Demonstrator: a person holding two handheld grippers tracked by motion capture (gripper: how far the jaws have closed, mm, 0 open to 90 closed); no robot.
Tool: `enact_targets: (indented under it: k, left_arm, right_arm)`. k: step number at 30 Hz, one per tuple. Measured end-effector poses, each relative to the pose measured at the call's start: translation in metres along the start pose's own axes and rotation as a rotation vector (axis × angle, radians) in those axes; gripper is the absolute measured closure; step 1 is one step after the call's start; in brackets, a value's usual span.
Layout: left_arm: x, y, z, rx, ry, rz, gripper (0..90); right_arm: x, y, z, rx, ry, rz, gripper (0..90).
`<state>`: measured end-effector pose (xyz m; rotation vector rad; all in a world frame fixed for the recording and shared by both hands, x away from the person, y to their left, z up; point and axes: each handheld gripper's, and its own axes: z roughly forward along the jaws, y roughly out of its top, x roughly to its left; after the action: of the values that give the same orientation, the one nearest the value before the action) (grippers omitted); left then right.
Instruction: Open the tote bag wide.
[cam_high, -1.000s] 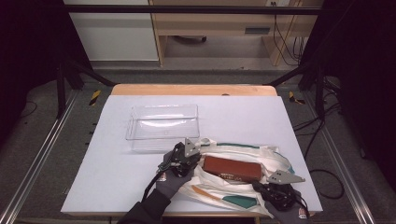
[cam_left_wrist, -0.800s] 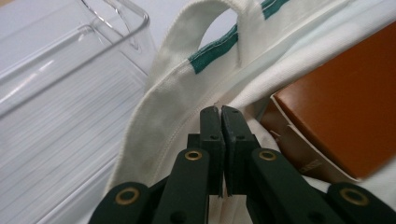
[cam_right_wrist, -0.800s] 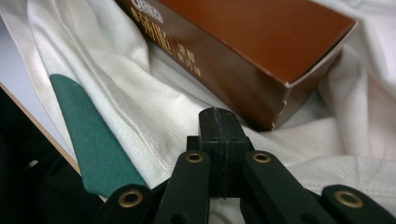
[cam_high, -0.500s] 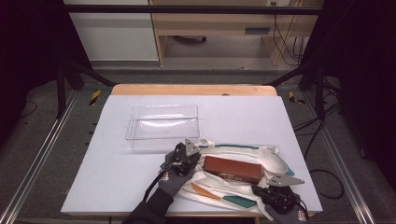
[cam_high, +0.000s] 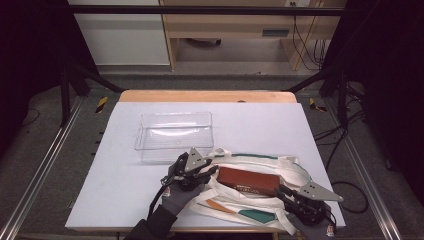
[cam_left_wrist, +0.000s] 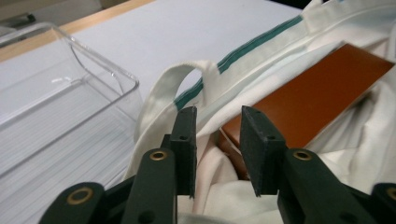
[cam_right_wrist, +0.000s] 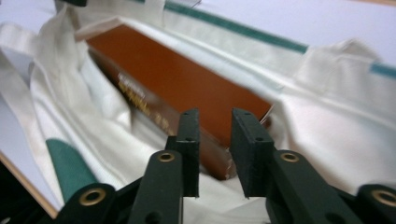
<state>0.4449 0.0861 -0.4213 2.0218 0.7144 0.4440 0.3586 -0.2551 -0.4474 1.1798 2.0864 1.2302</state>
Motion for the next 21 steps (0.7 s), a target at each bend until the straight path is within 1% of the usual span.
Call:
enact_targets:
  k: [1,2,3,4,5,6,7,10,11,12,13,14,16,18,21]
  left_arm:
    - [-0.001,0.002,-0.002,-0.007,-0.006,0.005,64.3]
    - [-0.001,0.003,-0.003,-0.009,-0.014,0.01,64.3]
    - [-0.002,0.005,-0.004,-0.013,-0.022,0.017,62.0]
    - [-0.003,0.006,-0.005,-0.017,-0.021,0.024,62.0]
    - [-0.004,0.008,-0.005,-0.015,-0.026,0.032,59.8]
    - [-0.005,0.01,-0.005,-0.012,-0.033,0.037,59.8]
    - [-0.007,0.011,-0.005,-0.013,-0.037,0.043,58.4]
    - [-0.011,0.015,-0.002,-0.008,-0.034,0.058,52.8]
    - [-0.012,0.016,-0.001,-0.006,-0.039,0.068,49.9]
    - [-0.014,0.018,0.001,-0.002,-0.05,0.078,49.9]
    - [-0.016,0.02,0.004,0.009,-0.068,0.097,47.7]
    - [-0.016,0.02,0.004,0.009,-0.068,0.097,46.3]
    - [-0.018,0.022,0.011,0.043,-0.091,0.121,43.2]
    - [-0.019,0.023,0.016,0.061,-0.099,0.143,42.5]
    - [-0.021,0.023,0.022,0.08,-0.133,0.156,41.1]
  right_arm:
    - [-0.003,0.003,-0.002,-0.02,-0.018,0.01,68.2]
    - [-0.003,0.003,-0.002,-0.02,-0.018,0.01,68.2]
    - [-0.005,0.004,-0.002,-0.034,-0.026,0.008,63.8]
    - [-0.005,0.004,-0.002,-0.034,-0.026,0.008,63.8]
    - [-0.006,0.006,-0.002,-0.044,-0.042,0.016,60.4]
    - [-0.006,0.006,-0.002,-0.044,-0.042,0.016,60.4]
    - [-0.007,0.007,-0.002,-0.048,-0.042,0.018,58.5]
    - [-0.009,0.014,-0.003,-0.06,-0.047,0.035,53.5]
    - [-0.01,0.018,-0.004,-0.071,-0.052,0.033,52.2]
    - [-0.01,0.018,-0.004,-0.071,-0.052,0.033,52.2]
    - [-0.01,0.022,-0.005,-0.08,-0.056,0.035,51.2]
    - [-0.011,0.023,-0.006,-0.085,-0.058,0.035,50.9]
    - [-0.013,0.027,-0.008,-0.094,-0.062,0.037,50.3]
    - [-0.013,0.027,-0.009,-0.096,-0.066,0.038,50.0]
    - [-0.015,0.03,-0.01,-0.1,-0.073,0.039,48.7]
